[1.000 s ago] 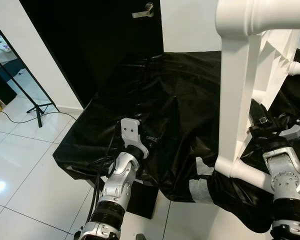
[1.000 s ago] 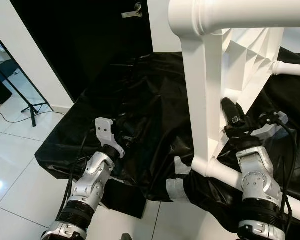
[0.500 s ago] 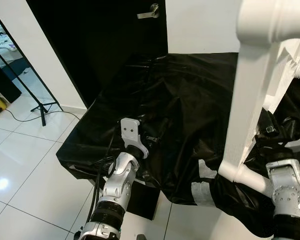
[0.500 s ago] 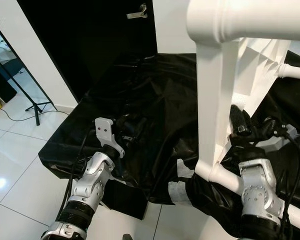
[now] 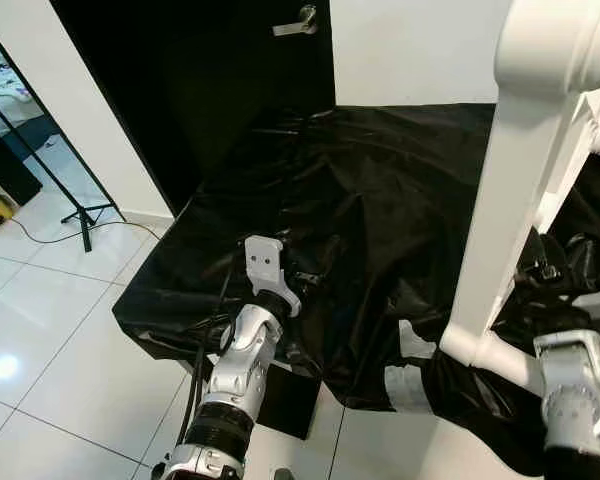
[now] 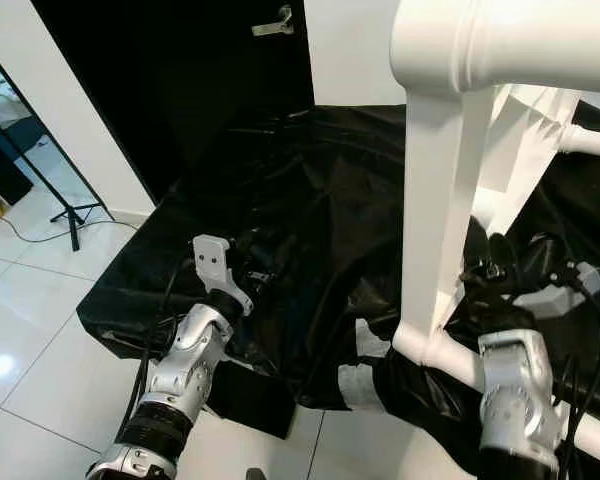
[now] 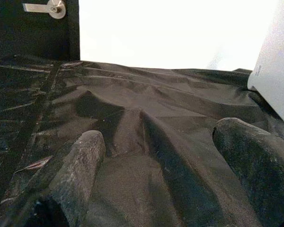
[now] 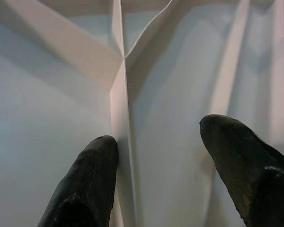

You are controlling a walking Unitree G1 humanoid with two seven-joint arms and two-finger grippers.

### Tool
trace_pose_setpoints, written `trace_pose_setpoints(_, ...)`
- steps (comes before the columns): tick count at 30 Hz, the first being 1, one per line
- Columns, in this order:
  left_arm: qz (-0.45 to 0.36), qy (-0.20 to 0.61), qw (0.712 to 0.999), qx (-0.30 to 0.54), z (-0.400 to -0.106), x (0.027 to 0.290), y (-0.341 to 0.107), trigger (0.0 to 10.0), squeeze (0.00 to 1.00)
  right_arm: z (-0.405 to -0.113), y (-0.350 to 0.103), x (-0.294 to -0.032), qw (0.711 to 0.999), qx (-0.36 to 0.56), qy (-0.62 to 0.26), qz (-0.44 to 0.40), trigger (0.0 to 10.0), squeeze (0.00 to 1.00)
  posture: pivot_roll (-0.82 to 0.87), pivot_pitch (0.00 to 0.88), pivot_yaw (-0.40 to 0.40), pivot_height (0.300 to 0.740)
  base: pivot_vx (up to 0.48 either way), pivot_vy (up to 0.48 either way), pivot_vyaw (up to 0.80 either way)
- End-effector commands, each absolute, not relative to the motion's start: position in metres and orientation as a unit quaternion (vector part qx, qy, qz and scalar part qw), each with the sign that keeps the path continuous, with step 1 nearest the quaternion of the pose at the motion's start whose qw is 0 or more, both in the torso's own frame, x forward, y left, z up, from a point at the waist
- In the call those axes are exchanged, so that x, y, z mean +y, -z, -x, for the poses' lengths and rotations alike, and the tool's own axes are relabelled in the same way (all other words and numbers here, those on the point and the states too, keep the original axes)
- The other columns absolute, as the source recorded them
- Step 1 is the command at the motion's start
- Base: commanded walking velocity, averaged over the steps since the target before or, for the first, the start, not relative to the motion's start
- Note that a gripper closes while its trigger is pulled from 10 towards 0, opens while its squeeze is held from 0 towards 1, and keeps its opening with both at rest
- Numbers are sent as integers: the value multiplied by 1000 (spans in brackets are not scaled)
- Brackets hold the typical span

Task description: Building children table

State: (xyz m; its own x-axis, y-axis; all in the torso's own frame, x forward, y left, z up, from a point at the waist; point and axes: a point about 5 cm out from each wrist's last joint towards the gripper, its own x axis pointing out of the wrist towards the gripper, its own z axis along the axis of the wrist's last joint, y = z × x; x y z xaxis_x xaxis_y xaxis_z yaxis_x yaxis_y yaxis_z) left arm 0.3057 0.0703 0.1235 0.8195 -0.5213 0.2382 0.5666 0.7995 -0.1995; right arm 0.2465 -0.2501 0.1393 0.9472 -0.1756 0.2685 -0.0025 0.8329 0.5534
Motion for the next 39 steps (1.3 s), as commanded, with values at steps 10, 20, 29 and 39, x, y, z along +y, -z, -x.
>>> trace_pose_setpoints(10,137,305,938,-88,-302,69,-121,10000,0,-224,-125,-232,976,-119,96,-157,10000,0,31,0,131,740,0,0,0)
trace_pose_setpoints(20,137,305,938,-90,-303,68,-122,10000,0,-222,-124,-240,976,-115,122,-141,10000,0,37,0,127,740,0,0,0)
trace_pose_setpoints(29,136,301,939,-93,-302,70,-122,10000,0,-221,-135,-240,974,-135,140,-118,10000,0,41,0,125,740,0,0,0)
trace_pose_setpoints(39,136,304,938,-92,-302,69,-122,10000,0,-214,-142,-250,968,-144,187,-84,10000,0,29,0,132,740,0,0,0)
